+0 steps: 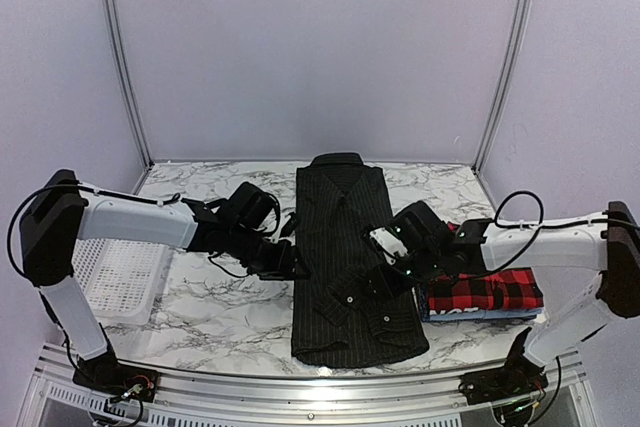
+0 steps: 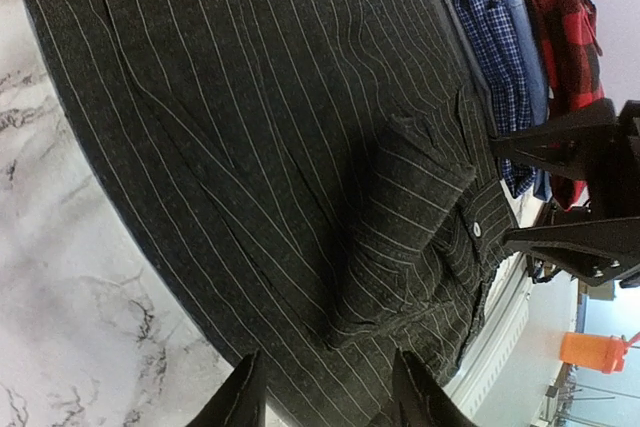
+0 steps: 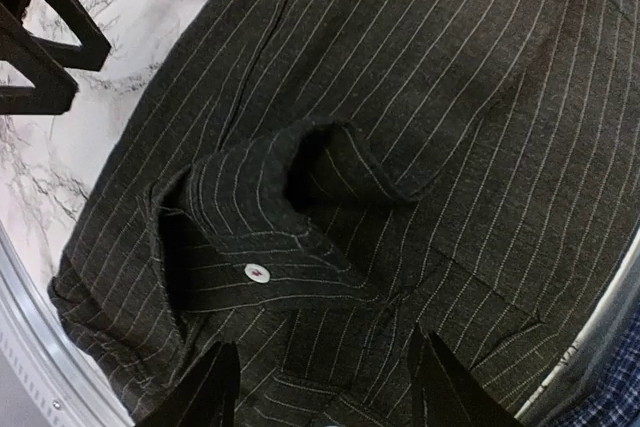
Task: Fold and stack the long sleeve shirts
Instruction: Smooth out the rectangle-folded shirt at the center of the board.
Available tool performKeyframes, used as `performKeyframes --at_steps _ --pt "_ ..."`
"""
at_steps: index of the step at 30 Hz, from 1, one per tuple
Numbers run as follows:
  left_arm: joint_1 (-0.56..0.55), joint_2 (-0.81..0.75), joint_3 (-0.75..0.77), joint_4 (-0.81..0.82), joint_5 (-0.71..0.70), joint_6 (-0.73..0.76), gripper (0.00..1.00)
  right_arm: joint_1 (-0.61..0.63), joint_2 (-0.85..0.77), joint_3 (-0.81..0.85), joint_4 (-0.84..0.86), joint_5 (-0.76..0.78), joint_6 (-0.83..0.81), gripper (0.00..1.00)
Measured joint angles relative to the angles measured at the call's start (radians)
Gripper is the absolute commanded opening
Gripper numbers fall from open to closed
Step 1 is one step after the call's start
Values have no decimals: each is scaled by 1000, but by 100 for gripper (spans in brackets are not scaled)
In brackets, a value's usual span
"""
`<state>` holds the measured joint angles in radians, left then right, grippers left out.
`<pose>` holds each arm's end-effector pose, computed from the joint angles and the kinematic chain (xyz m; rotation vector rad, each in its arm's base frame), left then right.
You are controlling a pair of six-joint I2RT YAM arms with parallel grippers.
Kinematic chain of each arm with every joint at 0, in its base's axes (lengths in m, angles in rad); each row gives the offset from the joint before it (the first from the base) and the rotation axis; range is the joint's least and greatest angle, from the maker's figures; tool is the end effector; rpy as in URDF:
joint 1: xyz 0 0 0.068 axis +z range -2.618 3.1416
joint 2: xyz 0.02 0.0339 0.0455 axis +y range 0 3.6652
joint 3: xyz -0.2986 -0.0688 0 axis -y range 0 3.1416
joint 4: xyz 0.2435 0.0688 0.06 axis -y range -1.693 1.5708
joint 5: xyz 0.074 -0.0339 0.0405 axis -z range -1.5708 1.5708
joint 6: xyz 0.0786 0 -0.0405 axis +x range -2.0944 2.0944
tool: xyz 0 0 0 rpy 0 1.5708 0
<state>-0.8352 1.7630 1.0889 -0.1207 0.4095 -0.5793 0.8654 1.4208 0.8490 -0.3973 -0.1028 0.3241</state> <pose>0.2499 -0.3228 0.1972 0.5486 2.5412 -1.0968 0.1876 0.2327 0.2020 -0.7468 2.5339 0.5717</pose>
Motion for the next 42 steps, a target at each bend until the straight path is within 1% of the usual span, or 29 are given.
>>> performKeyframes --at_steps 3,7,11,15,19,21,23,28,34,37,42 --pt "-22 -25 -28 11 -5 -24 45 -4 -3 -88 125 -27 -70 62" --pt "-37 -36 -47 25 -19 -49 45 -26 -5 -167 304 -68 -129 62" --pt "-42 -42 -55 30 -28 -68 45 -60 -2 -201 417 -105 -162 56" --pt "-43 -54 -60 39 -37 -72 45 -68 19 -200 470 -132 -189 51" --pt "-43 -59 -60 44 -45 -76 45 -68 50 -197 466 -146 -207 43" --pt "-43 -59 -60 45 -45 -79 45 -68 67 -191 454 -150 -215 37" --pt "-43 -60 -60 45 -45 -79 45 -68 80 -177 428 -154 -219 28" --pt "-43 -67 -60 45 -44 -77 45 -68 89 -127 352 -171 -205 0" --pt "-43 -82 -60 45 -43 -64 45 -68 98 -31 226 -235 -87 0" --pt "-43 -88 -60 46 -36 -58 45 -68 98 2 178 -303 12 0" --pt "-43 -91 -60 50 -13 -47 45 -67 66 6 133 -408 196 0"
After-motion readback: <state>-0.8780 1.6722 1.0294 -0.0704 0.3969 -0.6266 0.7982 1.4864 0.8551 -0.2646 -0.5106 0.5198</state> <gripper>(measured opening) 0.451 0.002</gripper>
